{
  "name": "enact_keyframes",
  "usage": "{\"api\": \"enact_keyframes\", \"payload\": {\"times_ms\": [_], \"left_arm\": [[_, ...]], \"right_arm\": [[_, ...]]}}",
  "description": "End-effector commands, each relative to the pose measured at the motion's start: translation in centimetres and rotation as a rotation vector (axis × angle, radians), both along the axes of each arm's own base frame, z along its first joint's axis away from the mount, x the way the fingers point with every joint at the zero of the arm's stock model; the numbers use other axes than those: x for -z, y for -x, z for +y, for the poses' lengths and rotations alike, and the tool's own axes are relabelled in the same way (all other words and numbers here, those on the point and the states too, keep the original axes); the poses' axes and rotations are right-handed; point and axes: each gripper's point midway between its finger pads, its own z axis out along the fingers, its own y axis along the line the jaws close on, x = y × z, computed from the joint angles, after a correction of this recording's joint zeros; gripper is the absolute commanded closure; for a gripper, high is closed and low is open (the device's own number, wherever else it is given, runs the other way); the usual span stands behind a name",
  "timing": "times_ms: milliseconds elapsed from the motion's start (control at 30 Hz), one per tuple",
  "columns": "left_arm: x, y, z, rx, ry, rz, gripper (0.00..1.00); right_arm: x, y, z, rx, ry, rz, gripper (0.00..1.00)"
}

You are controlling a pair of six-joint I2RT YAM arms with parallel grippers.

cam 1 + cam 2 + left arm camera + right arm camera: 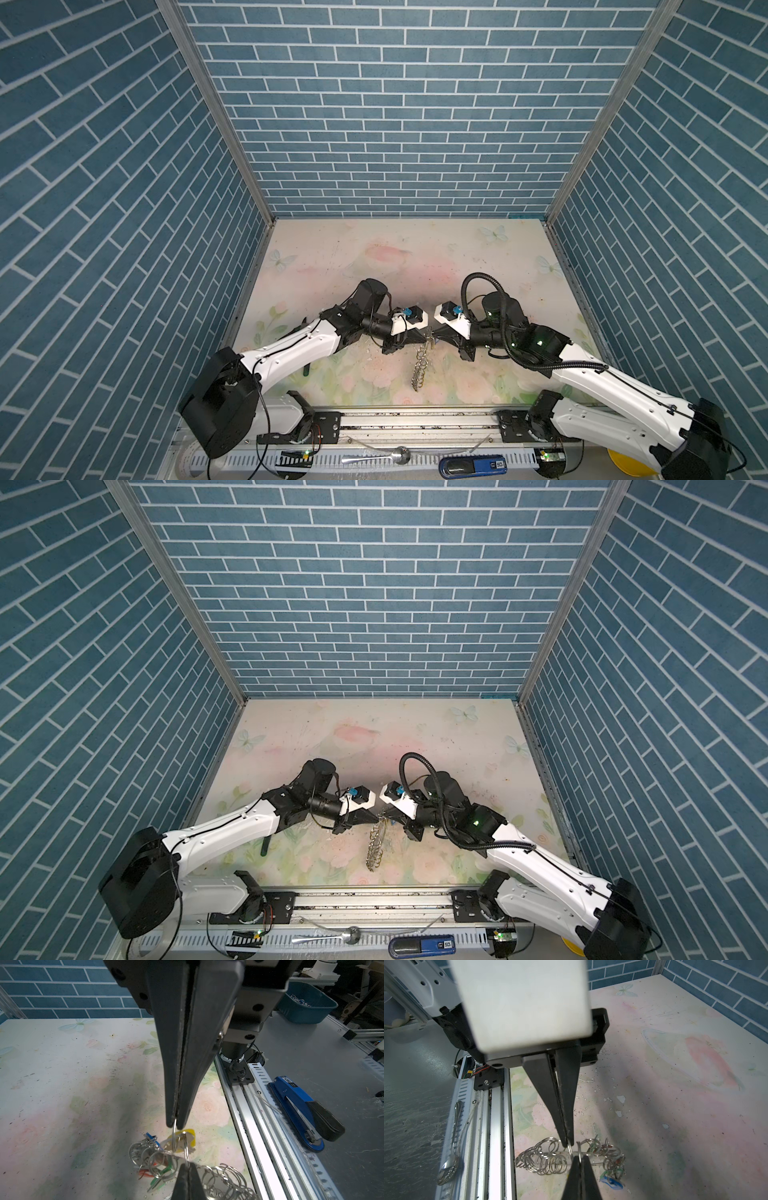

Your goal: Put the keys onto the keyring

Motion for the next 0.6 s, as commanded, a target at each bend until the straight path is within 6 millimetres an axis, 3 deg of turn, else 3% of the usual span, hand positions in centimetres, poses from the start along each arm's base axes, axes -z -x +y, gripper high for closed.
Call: {"api": "enact_keyframes", "payload": {"times_ms": [0, 567], "left_arm": [[-0.92, 0.26, 0.01, 0.025, 0.040, -0.025, 1.00], [-0.95, 0.60, 0.17, 0.042, 0.049, -0.019, 1.00]], "right_arm": [[-1.00, 1.05, 0.03, -0.058, -0.027, -0.020, 1.00], [-0.79, 0.71, -0.13, -0.035, -0.003, -0.034, 1.00]]}}
